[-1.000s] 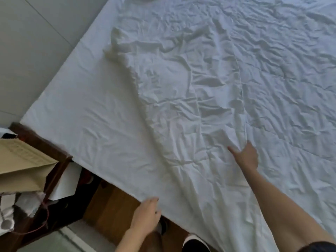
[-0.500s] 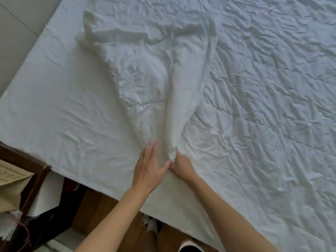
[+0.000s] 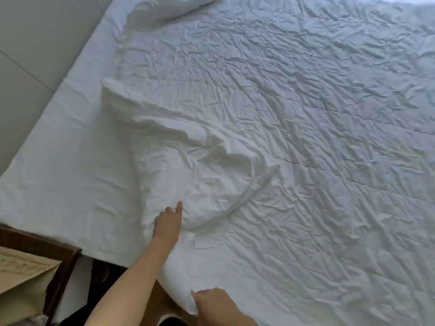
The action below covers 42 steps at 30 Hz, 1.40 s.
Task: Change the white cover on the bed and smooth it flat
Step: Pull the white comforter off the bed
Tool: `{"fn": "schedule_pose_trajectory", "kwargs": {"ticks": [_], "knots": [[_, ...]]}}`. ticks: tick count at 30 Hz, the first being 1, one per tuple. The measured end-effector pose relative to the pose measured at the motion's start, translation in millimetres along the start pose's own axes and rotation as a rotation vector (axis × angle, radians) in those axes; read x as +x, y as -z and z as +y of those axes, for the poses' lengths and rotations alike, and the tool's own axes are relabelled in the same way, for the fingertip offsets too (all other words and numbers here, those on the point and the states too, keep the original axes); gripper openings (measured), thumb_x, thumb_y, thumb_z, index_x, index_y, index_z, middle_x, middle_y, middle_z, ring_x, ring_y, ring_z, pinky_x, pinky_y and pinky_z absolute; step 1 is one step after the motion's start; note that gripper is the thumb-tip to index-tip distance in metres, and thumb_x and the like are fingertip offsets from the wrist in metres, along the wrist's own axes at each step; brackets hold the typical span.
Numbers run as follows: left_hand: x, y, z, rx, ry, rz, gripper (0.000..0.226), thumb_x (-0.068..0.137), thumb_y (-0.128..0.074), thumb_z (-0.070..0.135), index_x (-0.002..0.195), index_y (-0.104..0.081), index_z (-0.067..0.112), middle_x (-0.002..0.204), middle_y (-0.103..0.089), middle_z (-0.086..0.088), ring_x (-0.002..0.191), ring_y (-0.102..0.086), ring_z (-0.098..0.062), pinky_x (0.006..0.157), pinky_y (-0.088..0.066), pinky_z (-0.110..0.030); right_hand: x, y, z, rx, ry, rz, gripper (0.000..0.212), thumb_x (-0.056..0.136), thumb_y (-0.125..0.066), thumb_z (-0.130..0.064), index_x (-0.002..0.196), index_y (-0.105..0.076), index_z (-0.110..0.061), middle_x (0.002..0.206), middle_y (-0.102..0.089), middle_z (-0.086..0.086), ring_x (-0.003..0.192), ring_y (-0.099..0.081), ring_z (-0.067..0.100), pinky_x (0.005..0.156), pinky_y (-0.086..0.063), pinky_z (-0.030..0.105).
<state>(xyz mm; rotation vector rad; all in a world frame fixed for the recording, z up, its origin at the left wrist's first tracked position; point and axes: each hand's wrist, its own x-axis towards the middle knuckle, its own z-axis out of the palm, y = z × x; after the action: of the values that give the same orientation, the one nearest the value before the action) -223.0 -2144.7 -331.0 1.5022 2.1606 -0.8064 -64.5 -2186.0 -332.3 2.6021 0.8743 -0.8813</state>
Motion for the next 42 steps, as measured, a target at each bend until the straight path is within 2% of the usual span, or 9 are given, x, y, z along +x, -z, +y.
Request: {"fn": "schedule_pose_trajectory", "kwargs": {"ticks": [1, 2, 5, 8, 13, 24, 32, 36, 42], "knots": [[0.0, -3.1, -16.7, -0.141, 0.017, 0.018, 0.060, 0.098, -0.042, 0.015, 0.152, -0.016, 0.014, 0.128, -0.048, -0.014, 0.106, -0.057, -0.026, 0.084, -0.046, -0.033, -4.9, 3.1, 22.1, 0.093, 0.250, -0.366, 0.065, 0.049, -0.070, 0.028, 0.107, -0.070, 0.000, 0.102, -0.067, 0.027, 0.117, -0.049, 0.043, 0.102, -0.026, 0.004], [-0.6, -8.7, -36.6, -0.294, 0.043, 0.068, 0.052, 0.096, -0.045, 0.018, 0.145, -0.029, 0.014, 0.121, -0.052, -0.012, 0.100, -0.059, -0.028, 0.079, -0.046, -0.034, -10.3, 4.3, 58.5, -0.309, 0.416, -0.525, 0.064, 0.064, -0.063, 0.025, 0.117, -0.068, -0.011, 0.107, -0.068, 0.019, 0.117, -0.053, 0.037, 0.100, -0.033, 0.007], [-21.0, -40.2, -108.7, -0.689, 0.220, 0.206, 0.035, 0.088, -0.057, 0.016, 0.122, -0.050, 0.011, 0.107, -0.059, -0.015, 0.088, -0.060, -0.035, 0.070, -0.047, -0.038, -36.2, 8.9, 40.6, -0.476, 0.754, -0.838, 0.068, 0.088, -0.064, -0.038, 0.147, -0.031, -0.037, 0.132, -0.054, 0.007, 0.120, -0.051, 0.026, 0.096, -0.040, 0.032], [-66.3, -102.3, -176.6, -0.795, 0.451, 0.058, 0.028, 0.090, -0.055, 0.014, 0.117, -0.050, 0.015, 0.108, -0.060, -0.014, 0.090, -0.060, -0.037, 0.071, -0.049, -0.043, -60.0, -13.5, 28.4, -0.383, 0.862, -0.749, 0.069, 0.087, -0.062, -0.050, 0.147, -0.034, -0.030, 0.135, -0.052, 0.002, 0.120, -0.051, 0.020, 0.094, -0.039, 0.029], [-124.4, -178.6, -220.0, -0.748, 0.665, -0.685, 0.066, 0.097, -0.047, 0.032, 0.152, -0.014, 0.015, 0.142, -0.042, -0.011, 0.118, -0.053, -0.028, 0.093, -0.047, -0.037, -97.0, -42.1, 5.6, 0.076, 0.518, -0.541, 0.054, 0.092, -0.059, -0.045, 0.138, -0.044, -0.022, 0.133, -0.052, 0.004, 0.114, -0.054, 0.017, 0.091, -0.047, 0.032], [-22.4, -81.6, -148.3, -0.838, 0.161, 0.012, 0.066, 0.095, -0.052, 0.030, 0.150, -0.020, 0.017, 0.153, -0.027, -0.006, 0.137, -0.032, -0.023, 0.096, -0.044, -0.037, -37.0, -90.4, -51.4, -0.100, 0.561, -0.322, 0.115, 0.070, -0.071, -0.066, 0.154, -0.010, -0.018, 0.156, -0.027, 0.008, 0.143, -0.026, 0.027, 0.115, -0.027, 0.041], [84.6, -66.7, -148.5, -0.713, 0.171, 0.219, 0.080, 0.089, -0.061, 0.040, 0.150, -0.018, 0.011, 0.155, -0.018, -0.021, 0.142, -0.021, -0.036, 0.109, -0.032, -0.048, -91.0, -168.7, -72.9, -0.079, 0.682, -0.725, 0.089, 0.083, -0.062, -0.023, 0.153, -0.007, -0.020, 0.142, -0.047, 0.011, 0.121, -0.051, 0.031, 0.096, -0.042, 0.031], [104.0, -75.0, -190.0, -0.619, 0.301, 0.173, 0.105, 0.080, -0.067, 0.054, 0.152, -0.005, 0.009, 0.154, -0.017, -0.029, 0.141, -0.021, -0.041, 0.112, -0.026, -0.054, -209.6, -193.2, -74.9, -0.212, 0.893, -1.159, 0.074, 0.089, -0.059, -0.031, 0.150, -0.023, -0.011, 0.131, -0.051, 0.022, 0.118, -0.050, 0.037, 0.095, -0.040, 0.038], [82.1, -83.5, -300.8, -0.448, 0.402, 0.136, 0.033, 0.086, -0.057, 0.013, 0.116, -0.049, 0.005, 0.096, -0.063, -0.025, 0.082, -0.061, -0.042, 0.071, -0.051, -0.045, -249.8, -163.5, -81.7, -0.352, 0.981, -1.391, 0.052, 0.102, -0.042, -0.038, 0.149, -0.033, -0.019, 0.147, -0.039, 0.011, 0.135, -0.036, 0.026, 0.112, -0.028, 0.037]]}}
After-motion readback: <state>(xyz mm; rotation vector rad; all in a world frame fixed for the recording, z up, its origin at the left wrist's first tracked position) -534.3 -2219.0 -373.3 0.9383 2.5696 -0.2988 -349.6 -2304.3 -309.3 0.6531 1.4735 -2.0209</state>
